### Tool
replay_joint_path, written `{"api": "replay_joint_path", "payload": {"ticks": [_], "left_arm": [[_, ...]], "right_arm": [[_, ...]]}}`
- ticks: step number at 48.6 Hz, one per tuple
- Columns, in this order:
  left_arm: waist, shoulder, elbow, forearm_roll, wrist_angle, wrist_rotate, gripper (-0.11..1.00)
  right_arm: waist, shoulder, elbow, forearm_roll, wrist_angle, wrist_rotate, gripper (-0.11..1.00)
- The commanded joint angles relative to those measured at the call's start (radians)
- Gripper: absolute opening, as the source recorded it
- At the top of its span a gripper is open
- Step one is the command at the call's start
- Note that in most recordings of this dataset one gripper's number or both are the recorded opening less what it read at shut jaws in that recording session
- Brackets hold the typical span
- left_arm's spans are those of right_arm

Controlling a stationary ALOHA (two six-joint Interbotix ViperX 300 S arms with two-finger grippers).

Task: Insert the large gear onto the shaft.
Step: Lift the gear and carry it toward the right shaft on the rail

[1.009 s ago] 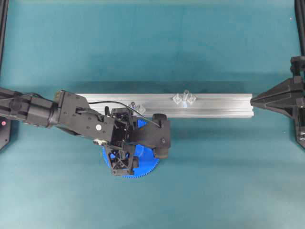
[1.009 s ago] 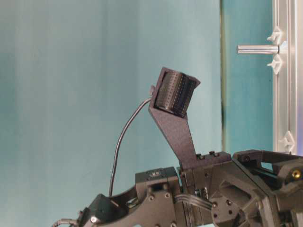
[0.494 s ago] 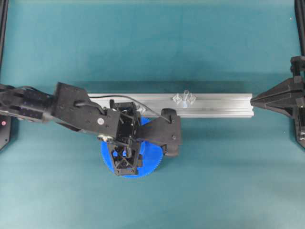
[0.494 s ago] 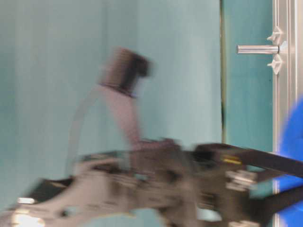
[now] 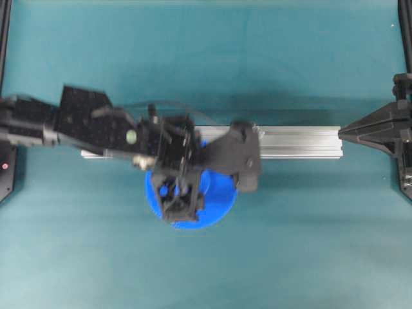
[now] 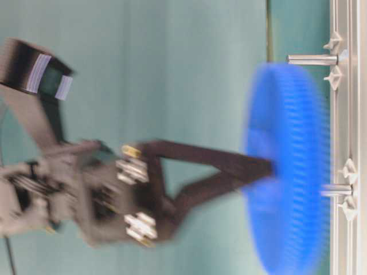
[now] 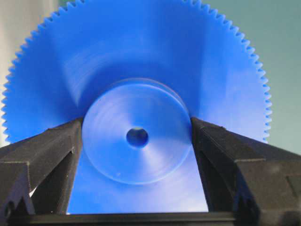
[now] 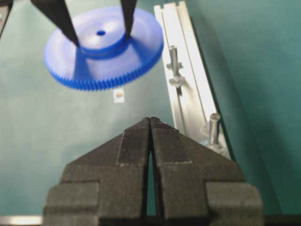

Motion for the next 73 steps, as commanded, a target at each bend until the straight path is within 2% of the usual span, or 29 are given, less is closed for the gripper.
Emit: {"api": "replay_joint_path", "payload": {"ticks": [1,10,18,31,39,51,58,73], "left_arm": [[0.005,-0.055,-0.071,0.002,0.012,0.020,0.76],[0.028,-0.051,-0.126,0.002,0.031,0.043,0.76],[0.057,-0.049,-0.135,0.003,0.031,0.055,0.76],[0.118,-0.035,-0.175,0.003,0.031,0.141,0.76],[0.133,0.000,-0.235,0.003,0.044,0.178,0.76],[0.152,0.077,-0.377,0.003,0.173,0.229,0.76],[0.156,0.126,-0.457,0.003,0.204,0.245,0.76],[0.186,0.193,-0.491,0.003,0.202,0.284,0.76]], "right_arm": [[-0.003,0.005,-0.009,0.000,-0.011,0.008,0.04],[-0.003,0.005,-0.009,-0.002,-0.011,0.008,0.04],[-0.003,0.005,-0.009,0.000,-0.011,0.008,0.04],[-0.003,0.005,-0.005,-0.002,-0.012,0.008,0.04],[-0.003,0.005,-0.003,0.000,-0.028,0.008,0.04],[-0.006,0.005,-0.002,0.000,-0.031,0.006,0.04],[-0.008,0.003,-0.002,0.000,-0.031,0.006,0.04],[-0.009,-0.021,0.003,-0.002,-0.029,0.006,0.04]]}}
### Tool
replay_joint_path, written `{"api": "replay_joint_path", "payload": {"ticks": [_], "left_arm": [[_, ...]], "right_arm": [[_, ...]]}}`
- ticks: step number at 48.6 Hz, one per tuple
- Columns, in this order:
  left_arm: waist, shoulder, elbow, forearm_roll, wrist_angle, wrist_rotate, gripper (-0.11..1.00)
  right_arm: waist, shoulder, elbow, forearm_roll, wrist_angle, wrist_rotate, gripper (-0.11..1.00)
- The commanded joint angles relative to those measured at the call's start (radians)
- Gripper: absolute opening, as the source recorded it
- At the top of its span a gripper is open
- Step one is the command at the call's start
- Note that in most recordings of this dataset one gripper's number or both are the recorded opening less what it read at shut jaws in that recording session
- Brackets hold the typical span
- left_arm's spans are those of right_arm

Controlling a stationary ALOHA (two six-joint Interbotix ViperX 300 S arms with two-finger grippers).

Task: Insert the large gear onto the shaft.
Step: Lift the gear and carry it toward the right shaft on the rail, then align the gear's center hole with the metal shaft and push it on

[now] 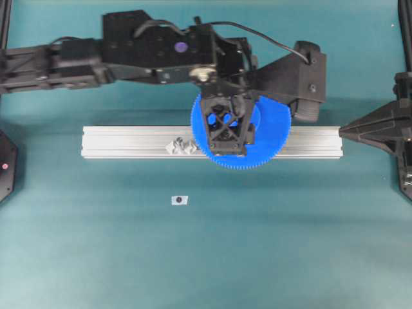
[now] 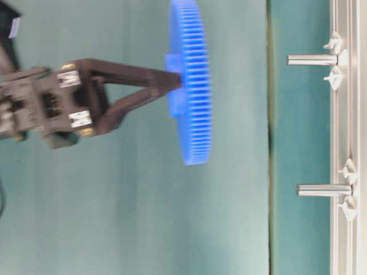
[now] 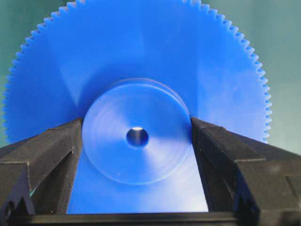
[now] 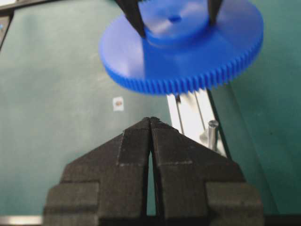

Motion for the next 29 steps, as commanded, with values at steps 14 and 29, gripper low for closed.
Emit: {"api": "replay_joint_path", "payload": {"ticks": [14,29], "left_arm": [[0.028,0.018,-0.031,0.002,-0.046,0.012,0.76],[0.038,0.077,-0.032,0.002,-0.084,0.023,0.76]], "right_arm": [[-0.005,-0.009,-0.008,-0.002,-0.006,0.008,0.04],[-0.008,-0.009,-0.009,-0.002,-0.006,0.008,0.04]]}}
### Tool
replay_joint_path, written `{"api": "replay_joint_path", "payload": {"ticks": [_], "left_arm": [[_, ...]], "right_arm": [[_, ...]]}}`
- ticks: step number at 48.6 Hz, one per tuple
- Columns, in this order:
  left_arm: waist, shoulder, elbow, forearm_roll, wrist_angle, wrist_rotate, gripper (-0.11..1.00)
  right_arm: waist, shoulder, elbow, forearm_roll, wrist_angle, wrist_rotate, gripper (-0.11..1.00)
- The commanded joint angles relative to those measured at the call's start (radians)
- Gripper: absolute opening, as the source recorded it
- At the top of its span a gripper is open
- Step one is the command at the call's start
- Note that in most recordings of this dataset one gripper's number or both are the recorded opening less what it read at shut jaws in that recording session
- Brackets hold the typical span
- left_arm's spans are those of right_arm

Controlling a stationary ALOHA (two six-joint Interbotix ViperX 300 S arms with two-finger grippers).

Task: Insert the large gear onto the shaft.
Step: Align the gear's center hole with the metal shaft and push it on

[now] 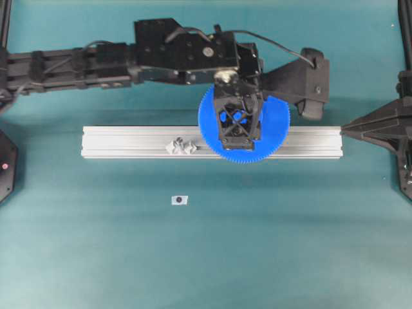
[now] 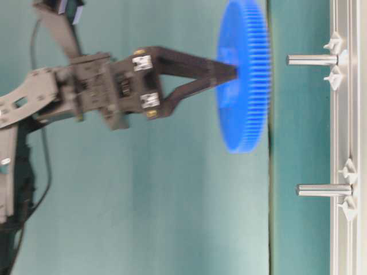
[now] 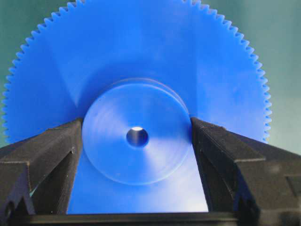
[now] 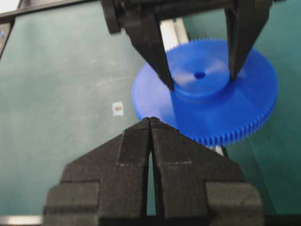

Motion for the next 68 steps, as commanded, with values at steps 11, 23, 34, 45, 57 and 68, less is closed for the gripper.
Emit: {"api": "replay_joint_path", "payload": {"ticks": [11,23,34,45,57,68], "left_arm": [[0.020,0.008,-0.032,0.002,-0.052,0.003,0.76],[0.018,0.034,-0.031,0.002,-0.066,0.006,0.76],[0.017,0.055,-0.031,0.002,-0.097,0.002,0.76],[0.018,0.066,-0.029,0.002,-0.097,0.002,0.76],[0.035,0.064,-0.028,0.002,-0.103,0.003,0.76],[0.012,0.063,-0.028,0.002,-0.101,-0.003,0.76]], "right_arm": [[-0.003,0.005,-0.008,0.000,-0.006,0.006,0.04],[-0.005,0.005,-0.003,0.000,-0.008,0.006,0.04],[-0.015,0.003,-0.002,0.000,-0.009,0.006,0.04],[-0.020,-0.003,-0.002,-0.002,-0.006,0.006,0.04],[-0.021,-0.006,0.002,-0.002,-0.006,0.006,0.04],[-0.021,-0.008,0.002,-0.002,-0.006,0.006,0.04]]}}
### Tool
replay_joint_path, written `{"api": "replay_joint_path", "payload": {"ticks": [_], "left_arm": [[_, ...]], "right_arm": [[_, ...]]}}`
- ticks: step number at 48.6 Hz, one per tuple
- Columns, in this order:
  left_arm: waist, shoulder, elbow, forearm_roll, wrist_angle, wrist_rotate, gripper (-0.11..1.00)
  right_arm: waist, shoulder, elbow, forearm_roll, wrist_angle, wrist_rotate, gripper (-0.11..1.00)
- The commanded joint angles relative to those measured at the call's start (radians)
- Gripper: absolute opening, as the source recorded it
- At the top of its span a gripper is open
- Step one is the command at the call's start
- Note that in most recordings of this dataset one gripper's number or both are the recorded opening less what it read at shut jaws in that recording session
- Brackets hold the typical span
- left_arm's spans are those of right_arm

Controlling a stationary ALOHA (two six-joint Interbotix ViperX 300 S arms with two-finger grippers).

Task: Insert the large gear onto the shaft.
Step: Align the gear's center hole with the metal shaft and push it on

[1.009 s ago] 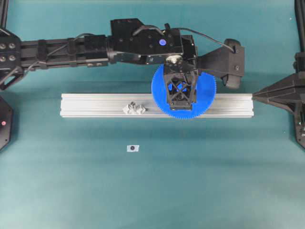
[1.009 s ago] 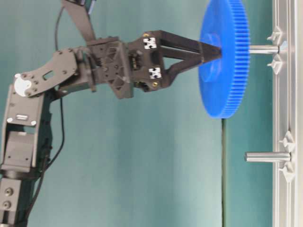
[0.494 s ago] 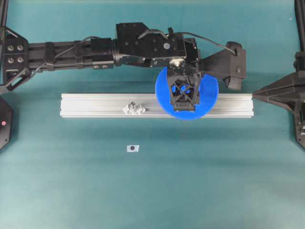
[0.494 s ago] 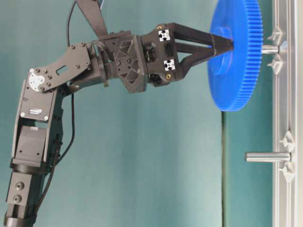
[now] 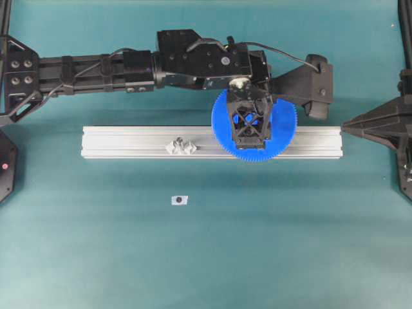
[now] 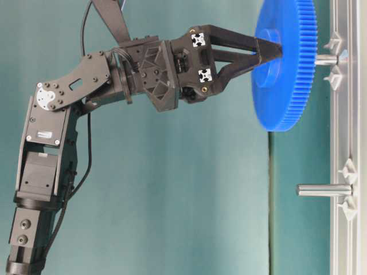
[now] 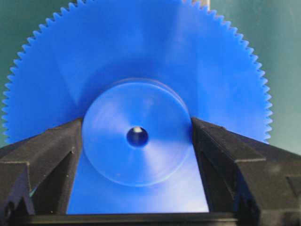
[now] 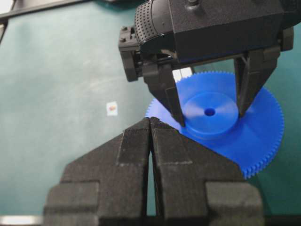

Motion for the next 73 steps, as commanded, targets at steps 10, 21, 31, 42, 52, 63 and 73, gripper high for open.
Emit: {"api": "replay_joint_path", "payload": {"ticks": [10,21,31,42,52,63,73], "left_arm": [[-0.043,-0.017,-0.017,0.002,-0.005,-0.069,0.76],[-0.067,-0.025,0.011,0.002,-0.008,-0.097,0.76],[-0.015,-0.040,0.051,0.003,-0.012,-0.089,0.76],[0.025,-0.049,0.066,0.003,-0.018,-0.060,0.76],[0.037,-0.049,0.083,0.003,-0.020,-0.044,0.76],[0.040,-0.055,0.092,0.003,-0.020,-0.043,0.76],[0.040,-0.058,0.084,0.003,-0.021,-0.041,0.76]], "right_arm": [[-0.005,0.005,-0.008,0.000,-0.008,0.006,0.04],[-0.005,0.005,-0.002,0.000,-0.009,0.006,0.04],[-0.003,0.003,-0.003,-0.002,-0.009,0.008,0.04],[-0.003,-0.002,-0.002,-0.002,-0.008,0.008,0.04],[-0.003,-0.006,-0.002,0.000,-0.006,0.008,0.04],[-0.005,-0.006,-0.003,-0.002,-0.006,0.008,0.04],[-0.005,-0.008,-0.002,0.000,-0.005,0.008,0.04]]}}
